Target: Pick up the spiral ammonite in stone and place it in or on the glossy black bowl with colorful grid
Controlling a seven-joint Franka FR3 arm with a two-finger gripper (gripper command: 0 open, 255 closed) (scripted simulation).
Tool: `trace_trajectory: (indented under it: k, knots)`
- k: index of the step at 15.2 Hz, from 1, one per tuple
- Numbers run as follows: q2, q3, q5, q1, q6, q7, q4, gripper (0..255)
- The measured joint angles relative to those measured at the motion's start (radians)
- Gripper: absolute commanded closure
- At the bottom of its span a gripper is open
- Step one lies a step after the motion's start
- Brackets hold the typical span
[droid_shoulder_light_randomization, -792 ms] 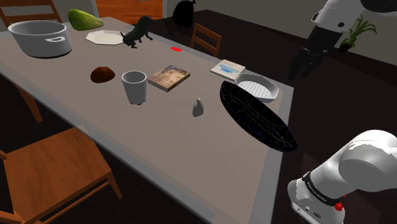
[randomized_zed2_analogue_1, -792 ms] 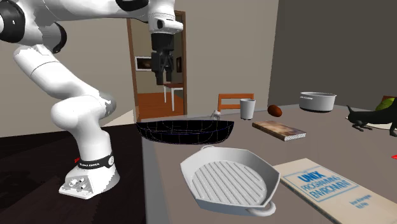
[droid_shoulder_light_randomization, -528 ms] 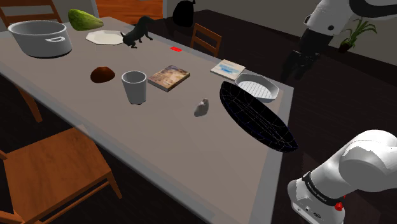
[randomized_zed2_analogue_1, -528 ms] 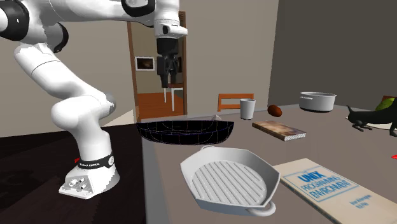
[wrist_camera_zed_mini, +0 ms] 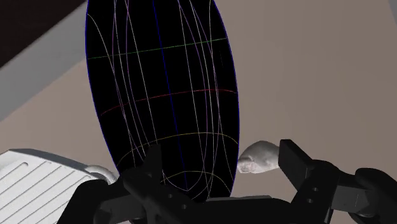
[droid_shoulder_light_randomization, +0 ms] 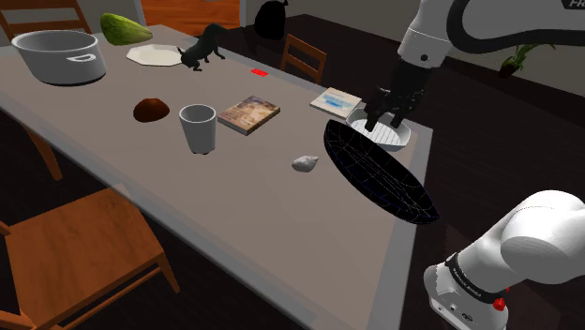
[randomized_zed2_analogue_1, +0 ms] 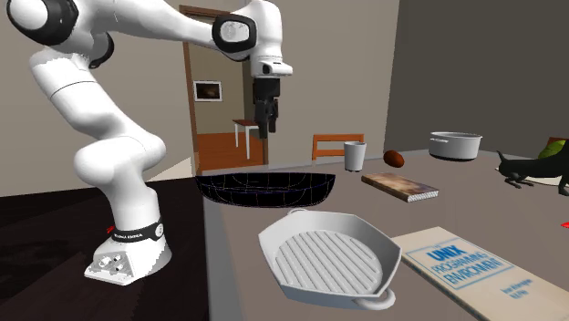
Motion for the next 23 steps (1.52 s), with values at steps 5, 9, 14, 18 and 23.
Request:
trace_trajectory:
  k: [5, 9, 14, 18, 23]
  knots:
    - [0.140, 0.090, 0.010, 0.008, 0.126, 0.115, 0.033, 0]
    - [0.276, 0.156, -0.012, 0.009, 0.200, 0.215, 0.108, 0]
    - [0.462, 0.229, -0.081, 0.018, 0.286, 0.360, 0.214, 0]
    - [0.572, 0.252, -0.137, 0.027, 0.330, 0.436, 0.276, 0]
    - [0.613, 0.253, -0.158, 0.030, 0.391, 0.452, 0.253, 0]
